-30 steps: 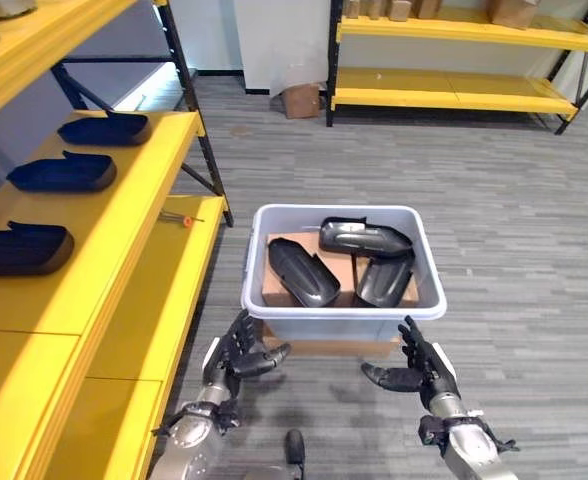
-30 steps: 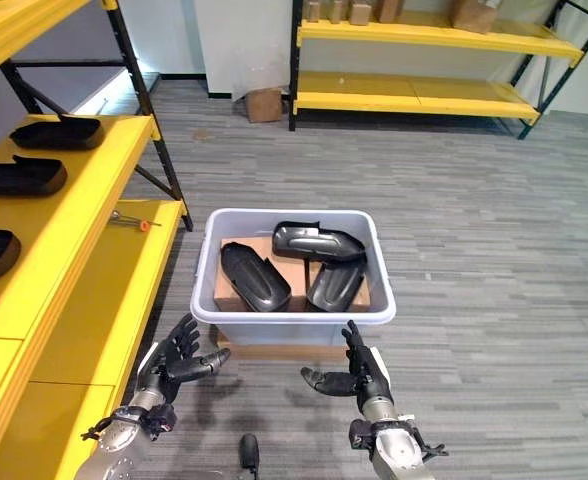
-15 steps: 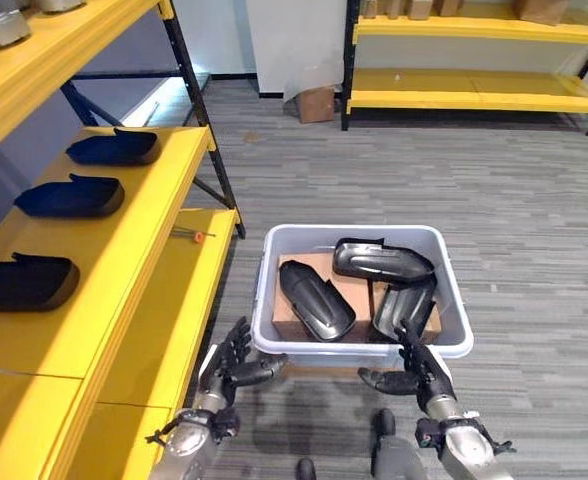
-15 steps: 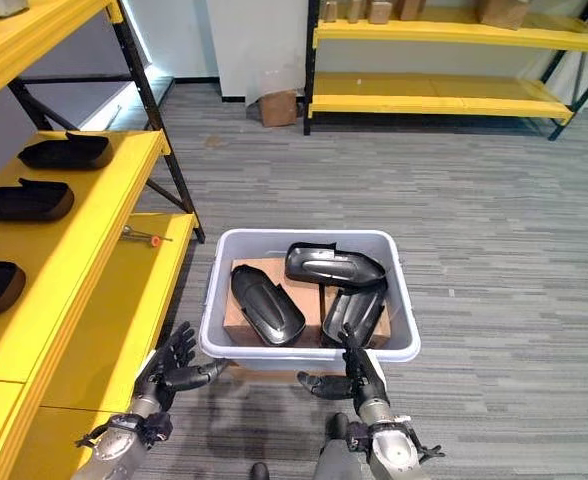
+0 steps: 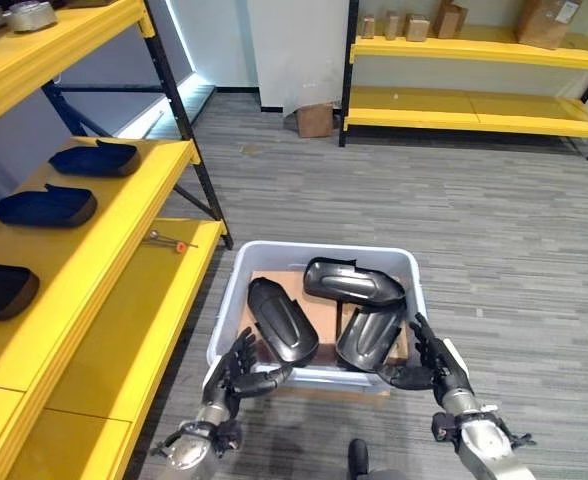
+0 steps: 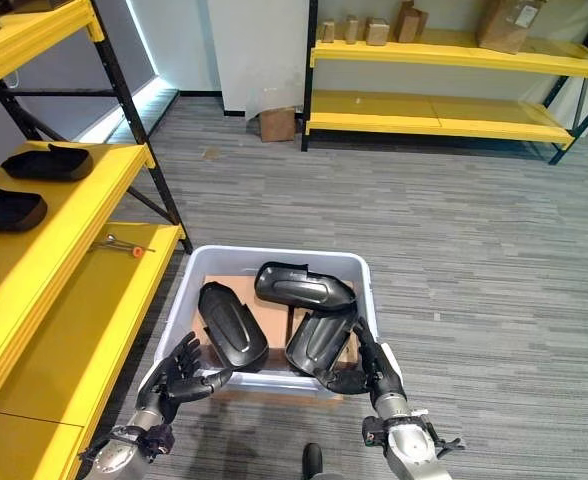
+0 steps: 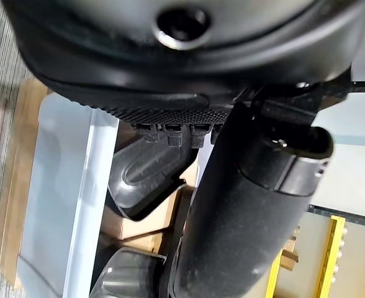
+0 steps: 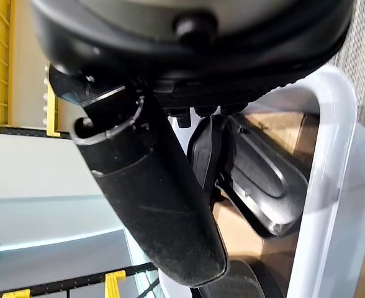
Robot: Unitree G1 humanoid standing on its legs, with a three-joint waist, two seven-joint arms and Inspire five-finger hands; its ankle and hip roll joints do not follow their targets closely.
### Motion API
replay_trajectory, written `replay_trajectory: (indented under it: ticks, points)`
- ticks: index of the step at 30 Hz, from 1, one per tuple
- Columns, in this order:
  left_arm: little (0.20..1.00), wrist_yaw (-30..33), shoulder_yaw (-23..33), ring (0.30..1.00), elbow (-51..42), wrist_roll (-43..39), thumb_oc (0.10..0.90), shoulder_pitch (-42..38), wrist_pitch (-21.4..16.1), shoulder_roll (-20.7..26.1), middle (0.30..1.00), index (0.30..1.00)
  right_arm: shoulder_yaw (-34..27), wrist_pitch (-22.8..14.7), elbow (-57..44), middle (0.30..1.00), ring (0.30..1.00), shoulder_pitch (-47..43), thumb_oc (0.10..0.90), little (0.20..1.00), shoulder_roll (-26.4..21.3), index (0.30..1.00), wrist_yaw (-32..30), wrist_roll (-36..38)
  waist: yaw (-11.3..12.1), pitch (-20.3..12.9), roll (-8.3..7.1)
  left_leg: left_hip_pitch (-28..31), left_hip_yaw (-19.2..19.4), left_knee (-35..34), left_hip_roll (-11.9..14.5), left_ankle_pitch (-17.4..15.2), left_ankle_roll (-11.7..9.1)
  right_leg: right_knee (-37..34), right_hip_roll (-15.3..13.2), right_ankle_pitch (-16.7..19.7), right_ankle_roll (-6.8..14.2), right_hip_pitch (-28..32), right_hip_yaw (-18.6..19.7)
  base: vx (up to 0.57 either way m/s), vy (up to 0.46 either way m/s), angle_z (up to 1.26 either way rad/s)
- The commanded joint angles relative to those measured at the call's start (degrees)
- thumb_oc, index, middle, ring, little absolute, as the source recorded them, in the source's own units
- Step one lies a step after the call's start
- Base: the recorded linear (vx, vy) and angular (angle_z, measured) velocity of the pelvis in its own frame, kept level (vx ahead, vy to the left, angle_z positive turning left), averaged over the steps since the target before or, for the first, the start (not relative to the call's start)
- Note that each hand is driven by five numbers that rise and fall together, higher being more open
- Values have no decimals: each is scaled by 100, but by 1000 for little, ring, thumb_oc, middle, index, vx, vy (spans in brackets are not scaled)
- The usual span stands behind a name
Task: Move parts from the plastic box to the shelf.
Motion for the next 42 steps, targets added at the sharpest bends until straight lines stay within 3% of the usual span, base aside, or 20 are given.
replay_trajectory:
  ticks: [1, 7, 16, 31, 42]
  points:
    - [1000, -168, 252, 1000, -435, 57, 900, -188, -466, 258, 1000, 1000, -136, -712, -1014, 1000, 1000, -393, 900, 1000, -70, 1000, 10, -93, 37, -228, -262, -436, 23, 31, -96, 316, -110, 53, -625, -436, 506, 389, -260, 5, -126, -8]
    - [1000, -344, 227, 1000, -419, 110, 900, -149, -477, 279, 1000, 1000, -371, -940, -1432, 1000, 1000, -999, 900, 1000, -491, 1000, -213, -844, 63, -144, -149, -561, 96, -71, 11, 449, -228, 53, -568, -485, 480, 235, -307, -7, -66, -4]
    - [1000, -405, 22, 1000, -469, 30, 900, -264, -482, 361, 1000, 1000, -325, -837, -1173, 1000, 1000, -2090, 900, 1000, -916, 1000, -696, -1599, 163, 159, -11, -971, 115, -82, 22, 575, -273, 53, -613, -378, 495, -176, -318, -51, -4, 1]
    - [1000, -152, -282, 1000, -614, -171, 900, -656, -573, 482, 1000, 1000, 465, -436, 151, 1000, 1000, -4142, 900, 1000, -968, 1000, -1316, -1985, 377, 793, 71, -1645, 182, -82, -18, 739, -275, 53, -698, -102, 518, -960, -177, -66, 14, -3]
    - [1000, -88, -357, 1000, -676, -198, 900, -812, -583, 540, 1000, 1000, 920, -278, 690, 1000, 1000, -4829, 900, 1000, -897, 1000, -1300, -2126, 452, 1005, 49, -1925, 181, -82, -27, 826, -313, 53, -698, -18, 526, -1228, -185, -25, 1, 0]
